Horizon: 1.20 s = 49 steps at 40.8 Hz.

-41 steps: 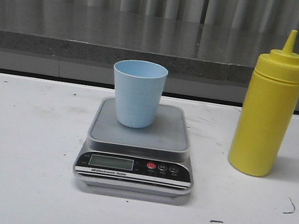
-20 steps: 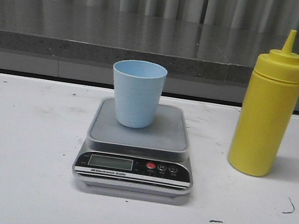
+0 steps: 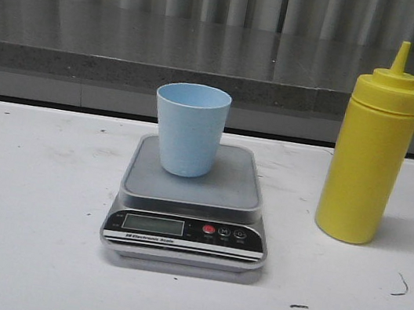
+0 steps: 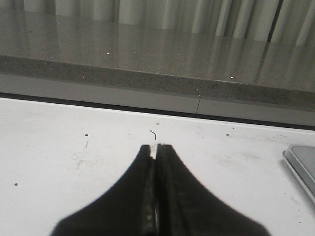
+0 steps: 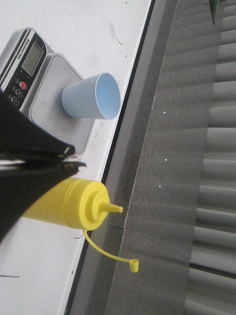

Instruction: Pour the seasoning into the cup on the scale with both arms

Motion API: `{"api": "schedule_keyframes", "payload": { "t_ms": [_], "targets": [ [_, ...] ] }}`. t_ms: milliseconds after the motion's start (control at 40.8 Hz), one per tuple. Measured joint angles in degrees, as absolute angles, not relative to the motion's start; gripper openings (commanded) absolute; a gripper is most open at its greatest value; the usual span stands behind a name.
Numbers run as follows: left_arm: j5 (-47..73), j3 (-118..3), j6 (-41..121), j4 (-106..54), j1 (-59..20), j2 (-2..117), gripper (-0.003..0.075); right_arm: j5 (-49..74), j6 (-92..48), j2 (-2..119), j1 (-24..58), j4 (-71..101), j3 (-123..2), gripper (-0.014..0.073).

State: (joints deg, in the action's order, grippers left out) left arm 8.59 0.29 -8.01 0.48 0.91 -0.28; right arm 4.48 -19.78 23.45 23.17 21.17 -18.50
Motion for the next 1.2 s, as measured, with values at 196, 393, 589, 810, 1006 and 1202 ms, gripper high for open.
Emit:
{"api": "schedule_keyframes", "payload": {
  "t_ms": [196, 393, 589, 810, 1006, 1202],
  "targets": [
    [8.6, 0.3, -8.0, 0.5, 0.9, -0.3, -0.0020, 2.5, -19.7, 23.4, 23.2, 18.7, -17.6, -0.0099],
    [8.6, 0.3, -8.0, 0.5, 1.0, -0.3, -0.0020, -1.0, -11.1, 21.4, 20.0, 4.6, -13.2, -0.0099],
    [8.6, 0.3, -8.0, 0.5, 1.0, -0.3, -0.0020, -1.5, -2.4, 15.2, 8.0, 1.1, -7.3, -0.0099],
    [8.6, 0.3, -8.0, 0.5, 1.0, -0.3, -0.0020, 2.6, -0.5, 5.5, 0.7, -0.5, -0.3, -0.0099],
    [8.6, 0.3, -8.0, 0.4, 1.0, -0.3, -0.0020, 7.1, 0.0, -0.2, 0.5, -0.5, 1.6, -0.0099],
    [8.6, 0.3, -8.0, 0.4, 1.0, -0.3, -0.0020, 8.8, 0.0, -0.6, 0.5, -0.5, 1.6, -0.0099]
  ]
}}
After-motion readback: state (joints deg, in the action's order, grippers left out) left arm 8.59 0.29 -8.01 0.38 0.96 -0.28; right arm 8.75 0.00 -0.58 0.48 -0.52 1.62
